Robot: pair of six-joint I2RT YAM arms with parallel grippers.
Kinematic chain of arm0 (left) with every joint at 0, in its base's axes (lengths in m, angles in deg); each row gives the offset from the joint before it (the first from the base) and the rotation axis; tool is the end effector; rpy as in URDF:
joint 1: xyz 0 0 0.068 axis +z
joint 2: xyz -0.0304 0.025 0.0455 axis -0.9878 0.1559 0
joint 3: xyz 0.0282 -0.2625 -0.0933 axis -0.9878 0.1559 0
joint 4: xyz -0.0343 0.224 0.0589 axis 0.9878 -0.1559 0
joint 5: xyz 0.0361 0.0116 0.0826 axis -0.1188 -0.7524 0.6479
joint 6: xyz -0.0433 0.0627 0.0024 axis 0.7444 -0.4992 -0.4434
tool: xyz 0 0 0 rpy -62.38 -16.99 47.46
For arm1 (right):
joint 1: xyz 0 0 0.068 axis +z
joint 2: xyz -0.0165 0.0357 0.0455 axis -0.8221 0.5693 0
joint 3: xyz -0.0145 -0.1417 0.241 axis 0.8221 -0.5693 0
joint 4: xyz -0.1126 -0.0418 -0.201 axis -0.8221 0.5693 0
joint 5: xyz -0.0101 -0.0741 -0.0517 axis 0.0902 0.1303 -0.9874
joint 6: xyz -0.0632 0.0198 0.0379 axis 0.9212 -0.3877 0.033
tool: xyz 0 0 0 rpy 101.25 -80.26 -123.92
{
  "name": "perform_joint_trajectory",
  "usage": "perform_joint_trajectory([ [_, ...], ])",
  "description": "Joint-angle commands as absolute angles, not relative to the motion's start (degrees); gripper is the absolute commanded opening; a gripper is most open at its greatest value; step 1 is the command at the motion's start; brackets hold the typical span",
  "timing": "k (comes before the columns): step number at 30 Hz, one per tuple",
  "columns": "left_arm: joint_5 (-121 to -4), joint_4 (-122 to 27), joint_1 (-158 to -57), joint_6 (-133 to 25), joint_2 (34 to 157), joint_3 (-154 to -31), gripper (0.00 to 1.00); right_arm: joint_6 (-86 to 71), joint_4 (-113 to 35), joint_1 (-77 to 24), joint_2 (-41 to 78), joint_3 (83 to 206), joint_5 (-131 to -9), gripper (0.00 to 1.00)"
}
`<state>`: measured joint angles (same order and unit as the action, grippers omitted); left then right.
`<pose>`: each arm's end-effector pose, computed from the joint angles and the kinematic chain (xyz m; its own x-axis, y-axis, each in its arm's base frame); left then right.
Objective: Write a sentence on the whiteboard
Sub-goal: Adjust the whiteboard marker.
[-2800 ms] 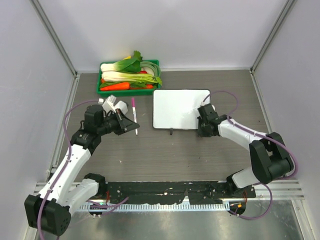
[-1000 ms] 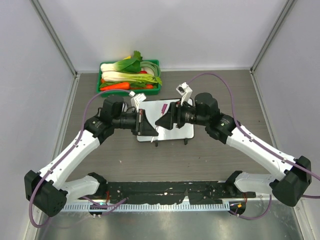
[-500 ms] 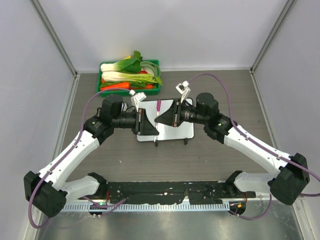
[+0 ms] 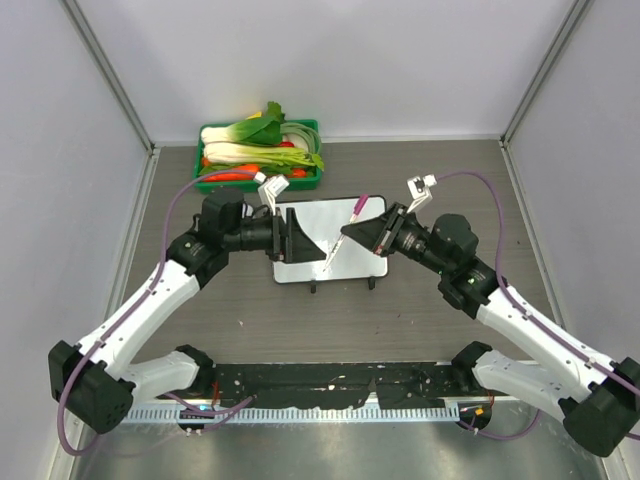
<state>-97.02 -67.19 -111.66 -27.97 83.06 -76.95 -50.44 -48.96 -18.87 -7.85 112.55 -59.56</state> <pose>0.1747 -0.1541 0.3420 -0.8258 -0.0299 -0.5631 0.5126 0.3764 -0.7717 0.1664 0.1483 0.3483 -0.6382 0.4297 -0.6388 -0.5113 0.3837 0.7690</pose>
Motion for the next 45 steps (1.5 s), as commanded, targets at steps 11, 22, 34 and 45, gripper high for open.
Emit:
perform_joint_trajectory([
  [11,-101.8,-47.1,-115.0,-18.2,90.9,-80.1,0.57,-60.1,-55.5,-19.2,-14.2,108.9,-73.0,0.01],
  [22,-101.3,-42.9,-115.8,-16.1,90.6,-75.9,0.48,-61.8,-56.5,-19.9,-15.0,108.1,-75.0,0.01],
  [34,-99.4,-43.5,-116.0,-17.2,89.5,-75.9,0.00,-61.9,-56.8,-20.1,-12.8,108.3,-71.7,0.01],
  [45,-96.7,-51.8,-115.9,-21.6,87.3,-77.4,0.00,-53.6,-47.7,-21.7,-11.0,113.3,-65.4,0.89],
])
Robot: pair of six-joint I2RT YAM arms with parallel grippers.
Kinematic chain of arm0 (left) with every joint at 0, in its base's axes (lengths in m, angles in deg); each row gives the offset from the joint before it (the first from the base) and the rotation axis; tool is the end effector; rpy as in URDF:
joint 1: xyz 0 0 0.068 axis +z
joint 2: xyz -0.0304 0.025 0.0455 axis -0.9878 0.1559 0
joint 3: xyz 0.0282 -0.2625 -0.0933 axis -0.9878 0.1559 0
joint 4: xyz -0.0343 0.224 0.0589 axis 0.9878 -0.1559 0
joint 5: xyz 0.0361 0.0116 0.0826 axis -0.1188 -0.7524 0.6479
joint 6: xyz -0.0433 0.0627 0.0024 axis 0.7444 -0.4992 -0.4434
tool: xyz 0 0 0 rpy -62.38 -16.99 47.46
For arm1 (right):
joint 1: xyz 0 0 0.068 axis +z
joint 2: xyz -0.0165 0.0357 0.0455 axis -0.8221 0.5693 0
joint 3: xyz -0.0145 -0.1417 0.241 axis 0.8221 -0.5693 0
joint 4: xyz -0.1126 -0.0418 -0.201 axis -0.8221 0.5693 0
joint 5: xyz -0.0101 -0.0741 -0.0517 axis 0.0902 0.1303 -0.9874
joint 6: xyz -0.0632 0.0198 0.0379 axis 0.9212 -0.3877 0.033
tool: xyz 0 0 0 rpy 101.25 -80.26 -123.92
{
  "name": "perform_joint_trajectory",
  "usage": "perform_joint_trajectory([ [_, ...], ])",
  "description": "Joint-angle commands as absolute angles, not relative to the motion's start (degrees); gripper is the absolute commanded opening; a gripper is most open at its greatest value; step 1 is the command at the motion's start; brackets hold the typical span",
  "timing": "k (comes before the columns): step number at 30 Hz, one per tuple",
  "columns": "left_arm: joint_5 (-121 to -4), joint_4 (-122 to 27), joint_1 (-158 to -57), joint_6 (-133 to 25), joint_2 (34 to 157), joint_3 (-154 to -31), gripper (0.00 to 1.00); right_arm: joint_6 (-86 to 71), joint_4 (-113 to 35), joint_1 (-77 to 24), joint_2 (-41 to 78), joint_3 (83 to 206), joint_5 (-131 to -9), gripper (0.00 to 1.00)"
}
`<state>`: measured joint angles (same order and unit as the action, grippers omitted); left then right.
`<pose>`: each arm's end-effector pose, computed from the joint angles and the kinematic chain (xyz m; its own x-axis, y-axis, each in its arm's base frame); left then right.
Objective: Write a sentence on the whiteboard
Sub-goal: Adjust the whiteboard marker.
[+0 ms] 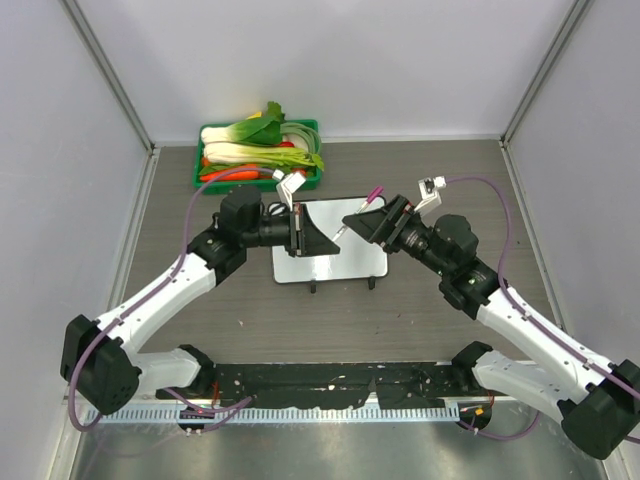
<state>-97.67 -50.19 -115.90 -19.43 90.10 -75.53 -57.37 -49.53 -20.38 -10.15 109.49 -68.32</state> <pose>0.1944 -0.1893 0.3397 -0.8378 -0.0535 -0.5434 0.5138 0.2598 -0.8177 0.1707 0.1324 0.3384 -0.6002 0.5863 -0.5441 -0.3645 0.4050 0.8385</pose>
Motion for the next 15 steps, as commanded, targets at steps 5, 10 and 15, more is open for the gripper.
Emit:
perform_joint_trajectory([
  [5,-97.9,-55.6,-115.9,-24.2,86.6,-78.1,0.00,-52.2,-48.6,-26.5,-9.1,114.7,-54.8,0.90],
  [10,-100.9,-58.3,-116.0,-26.4,86.5,-79.7,0.00,-52.1,-55.8,-27.5,-7.5,114.7,-42.9,0.89],
  [15,-103.1,-57.4,-116.1,-26.8,86.0,-79.8,0.00,-51.4,-58.1,-27.4,-5.3,115.4,-36.1,0.77],
])
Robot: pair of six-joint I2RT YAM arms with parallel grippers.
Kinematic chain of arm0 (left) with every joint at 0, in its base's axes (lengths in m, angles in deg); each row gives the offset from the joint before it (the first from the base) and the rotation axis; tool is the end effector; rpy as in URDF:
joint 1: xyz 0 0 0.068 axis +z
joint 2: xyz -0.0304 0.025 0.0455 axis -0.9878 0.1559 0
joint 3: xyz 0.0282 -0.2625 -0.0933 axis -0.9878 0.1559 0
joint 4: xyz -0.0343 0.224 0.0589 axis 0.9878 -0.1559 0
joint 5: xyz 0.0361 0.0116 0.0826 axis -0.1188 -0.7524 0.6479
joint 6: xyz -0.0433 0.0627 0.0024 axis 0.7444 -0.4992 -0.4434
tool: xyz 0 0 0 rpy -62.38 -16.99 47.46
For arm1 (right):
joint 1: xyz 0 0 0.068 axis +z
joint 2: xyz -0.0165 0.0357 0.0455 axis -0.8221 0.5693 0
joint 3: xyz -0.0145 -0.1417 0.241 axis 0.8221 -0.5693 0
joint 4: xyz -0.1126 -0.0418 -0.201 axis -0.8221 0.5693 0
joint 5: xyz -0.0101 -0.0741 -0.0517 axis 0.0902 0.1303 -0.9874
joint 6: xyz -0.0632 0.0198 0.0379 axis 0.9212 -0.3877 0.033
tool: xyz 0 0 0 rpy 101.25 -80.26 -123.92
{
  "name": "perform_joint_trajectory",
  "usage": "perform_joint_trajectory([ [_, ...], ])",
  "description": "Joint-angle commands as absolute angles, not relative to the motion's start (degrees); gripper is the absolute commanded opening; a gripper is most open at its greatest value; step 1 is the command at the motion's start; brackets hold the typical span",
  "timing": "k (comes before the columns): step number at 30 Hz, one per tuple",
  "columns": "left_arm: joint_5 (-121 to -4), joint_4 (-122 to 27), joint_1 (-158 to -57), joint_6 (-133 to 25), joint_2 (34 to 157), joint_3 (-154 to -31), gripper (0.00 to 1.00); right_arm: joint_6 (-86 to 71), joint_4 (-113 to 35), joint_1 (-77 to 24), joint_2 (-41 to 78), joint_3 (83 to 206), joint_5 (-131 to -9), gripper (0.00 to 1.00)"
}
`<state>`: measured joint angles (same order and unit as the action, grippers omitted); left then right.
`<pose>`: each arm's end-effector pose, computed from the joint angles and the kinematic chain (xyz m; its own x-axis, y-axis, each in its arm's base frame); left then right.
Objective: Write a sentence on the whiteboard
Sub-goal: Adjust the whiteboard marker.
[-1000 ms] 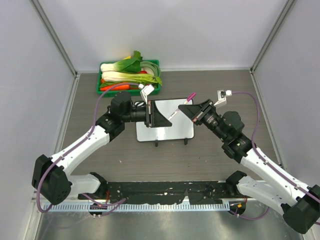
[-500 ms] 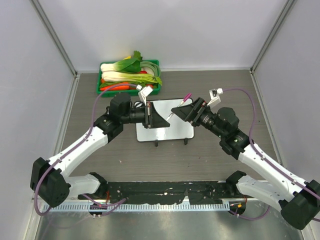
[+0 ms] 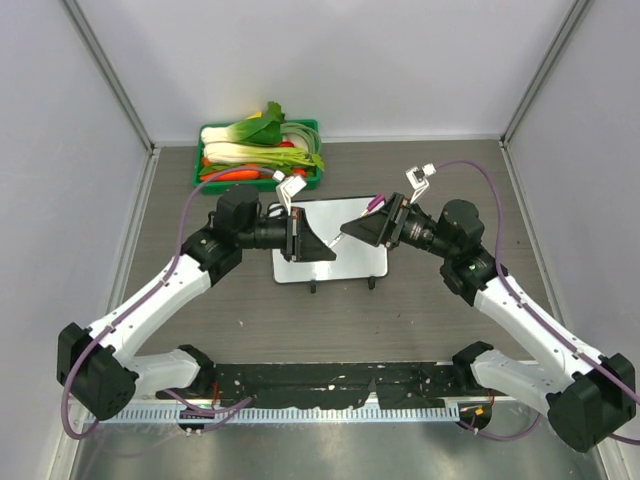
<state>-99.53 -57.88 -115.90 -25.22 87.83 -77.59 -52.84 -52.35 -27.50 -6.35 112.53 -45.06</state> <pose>0.1818 -0.1824 0.3463 -0.8141 0.0133 -0.5806 0.5627 0.2657 -0.7828 0.1792 0.1342 0.3508 -0.6859 0.3883 -0.6154 -0.5388 0.2975 0.7882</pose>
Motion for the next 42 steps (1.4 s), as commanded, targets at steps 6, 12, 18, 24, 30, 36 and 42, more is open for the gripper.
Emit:
perform_joint_trajectory([
  [6,-104.4,-53.5,-115.9,-25.4,85.2,-78.0,0.00,-57.1,-66.5,-27.4,-2.9,113.7,-33.6,0.58],
  [12,-105.0,-53.6,-116.1,-25.4,85.0,-77.5,0.00,-57.6,-66.6,-27.3,-1.9,113.6,-33.0,0.48],
  [18,-104.9,-54.2,-115.9,-25.8,84.5,-77.1,0.00,-57.1,-66.1,-27.4,-1.6,113.6,-31.8,0.33],
  [24,-104.9,-54.3,-116.0,-26.0,84.6,-76.8,0.00,-56.6,-65.6,-27.4,-1.6,113.4,-31.1,0.12],
  [30,-103.6,-55.5,-116.0,-26.9,84.3,-76.9,0.00,-55.4,-64.2,-27.4,-2.6,112.7,-31.7,0.02],
  [36,-101.2,-56.9,-115.9,-27.6,83.2,-77.1,0.02,-54.0,-62.0,-27.4,-3.6,112.1,-32.9,0.01],
  [42,-100.7,-55.2,-115.9,-26.8,82.9,-76.5,0.00,-54.2,-62.3,-27.4,-3.6,112.3,-32.4,0.02],
])
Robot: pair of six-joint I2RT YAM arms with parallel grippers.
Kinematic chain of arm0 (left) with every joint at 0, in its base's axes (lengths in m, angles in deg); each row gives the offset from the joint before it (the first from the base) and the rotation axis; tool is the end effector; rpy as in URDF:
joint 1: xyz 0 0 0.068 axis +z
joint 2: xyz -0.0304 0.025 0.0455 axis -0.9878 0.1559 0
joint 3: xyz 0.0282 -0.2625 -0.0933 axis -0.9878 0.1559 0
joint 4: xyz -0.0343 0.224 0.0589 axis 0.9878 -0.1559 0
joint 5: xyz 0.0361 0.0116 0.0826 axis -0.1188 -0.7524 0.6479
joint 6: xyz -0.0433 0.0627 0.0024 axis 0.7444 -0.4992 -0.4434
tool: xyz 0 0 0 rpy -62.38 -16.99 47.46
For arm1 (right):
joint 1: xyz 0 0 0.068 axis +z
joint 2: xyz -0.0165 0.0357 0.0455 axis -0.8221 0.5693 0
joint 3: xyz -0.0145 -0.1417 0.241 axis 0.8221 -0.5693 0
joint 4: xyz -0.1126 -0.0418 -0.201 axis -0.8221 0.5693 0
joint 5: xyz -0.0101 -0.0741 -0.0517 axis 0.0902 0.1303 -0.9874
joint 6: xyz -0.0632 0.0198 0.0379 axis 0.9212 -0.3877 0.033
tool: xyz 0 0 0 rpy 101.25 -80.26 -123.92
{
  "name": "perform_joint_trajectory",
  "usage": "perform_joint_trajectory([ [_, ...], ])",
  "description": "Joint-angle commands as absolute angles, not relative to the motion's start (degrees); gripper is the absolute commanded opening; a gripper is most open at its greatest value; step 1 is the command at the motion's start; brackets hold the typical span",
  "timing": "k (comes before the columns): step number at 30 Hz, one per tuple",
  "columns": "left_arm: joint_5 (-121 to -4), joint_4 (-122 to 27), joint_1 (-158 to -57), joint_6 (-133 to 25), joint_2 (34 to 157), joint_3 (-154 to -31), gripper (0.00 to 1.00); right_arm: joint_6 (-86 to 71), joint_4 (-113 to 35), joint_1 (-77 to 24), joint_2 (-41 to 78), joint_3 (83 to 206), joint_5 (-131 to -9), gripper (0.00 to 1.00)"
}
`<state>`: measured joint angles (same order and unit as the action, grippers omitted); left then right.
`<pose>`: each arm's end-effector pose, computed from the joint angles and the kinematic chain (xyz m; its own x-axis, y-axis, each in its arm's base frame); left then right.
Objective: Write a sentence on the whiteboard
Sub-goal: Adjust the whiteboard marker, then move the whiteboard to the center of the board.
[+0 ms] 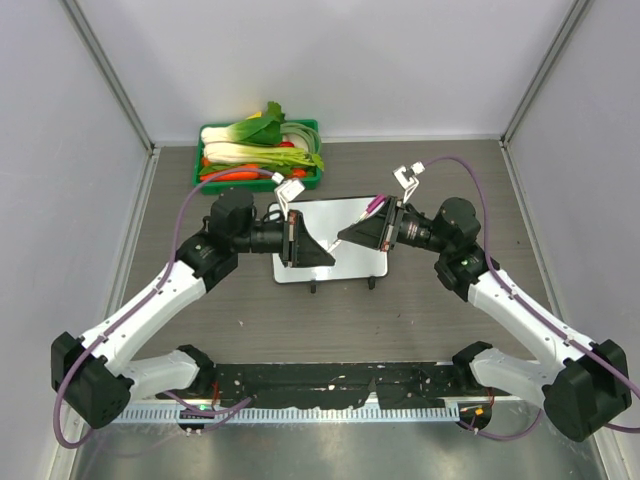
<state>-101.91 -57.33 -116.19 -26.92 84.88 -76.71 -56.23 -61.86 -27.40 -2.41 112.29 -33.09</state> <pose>0.1685 -0.1768 0.3545 -0.7770 0.0340 -0.6285 0.6203 0.2106 -0.7555 0.1803 0.1471 0.3554 -0.7361 0.2717 -0.6199 -0.6102 0.1299 0.7816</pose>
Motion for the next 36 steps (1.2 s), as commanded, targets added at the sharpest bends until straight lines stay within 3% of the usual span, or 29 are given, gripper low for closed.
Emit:
perform_joint_trajectory([
  [1,-101.1,-54.8,-115.9,-26.5,83.2,-76.4,0.00,-54.6,-62.4,-27.3,-3.5,112.3,-32.1,0.01],
  [5,-101.8,-54.3,-115.9,-26.1,83.8,-76.6,0.00,-55.4,-63.8,-27.4,-3.5,111.7,-32.0,0.02],
  [7,-101.1,-54.7,-116.0,-26.2,83.6,-76.8,0.21,-55.2,-63.3,-27.5,-4.0,111.4,-33.4,0.01],
  [10,-99.9,-55.1,-116.0,-26.1,82.5,-77.0,0.67,-54.3,-61.5,-27.4,-4.5,111.5,-34.3,0.01],
  [12,-97.7,-55.0,-115.7,-25.9,81.1,-77.0,0.83,-52.8,-58.6,-27.4,-5.0,111.7,-36.0,0.01],
  [14,-95.3,-54.4,-115.0,-24.5,79.6,-76.7,0.92,-51.1,-55.4,-27.4,-6.0,111.9,-38.1,0.01],
  [24,-95.0,-51.8,-106.4,-19.1,75.1,-71.7,0.95,-45.2,-45.4,-27.4,-11.1,112.3,-47.2,0.02],
  [36,-91.5,-60.5,-97.7,-18.6,76.1,-64.2,0.96,-42.3,-35.0,-27.4,-12.9,111.6,-54.1,0.01],
])
